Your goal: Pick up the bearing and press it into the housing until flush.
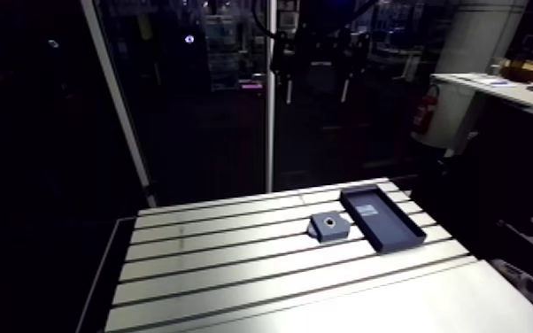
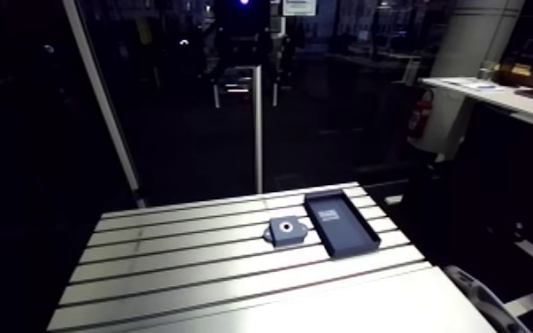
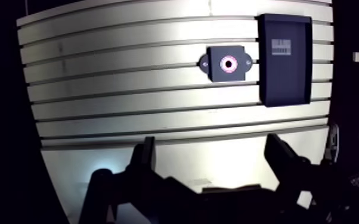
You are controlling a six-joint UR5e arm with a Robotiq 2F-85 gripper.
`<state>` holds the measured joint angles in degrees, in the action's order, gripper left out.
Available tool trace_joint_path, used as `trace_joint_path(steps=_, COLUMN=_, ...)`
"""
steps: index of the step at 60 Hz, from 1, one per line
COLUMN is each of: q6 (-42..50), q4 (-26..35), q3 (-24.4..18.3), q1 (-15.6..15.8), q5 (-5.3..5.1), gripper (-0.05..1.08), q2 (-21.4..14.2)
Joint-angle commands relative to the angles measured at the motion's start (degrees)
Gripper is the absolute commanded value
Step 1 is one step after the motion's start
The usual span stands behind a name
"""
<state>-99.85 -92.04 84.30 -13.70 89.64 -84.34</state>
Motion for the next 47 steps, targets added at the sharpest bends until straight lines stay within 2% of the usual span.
trace_joint_path(steps=1, q6=3.0, q4=0.1, q3=-1.6, q1=5.7, q5=1.44, gripper=0.01, q2=2.3)
trace_joint_path(steps=47, q6=2.9, q4=0.3, q3=-1.2, q1=6.5, q5=1.56, gripper=0.01, q2=2.4)
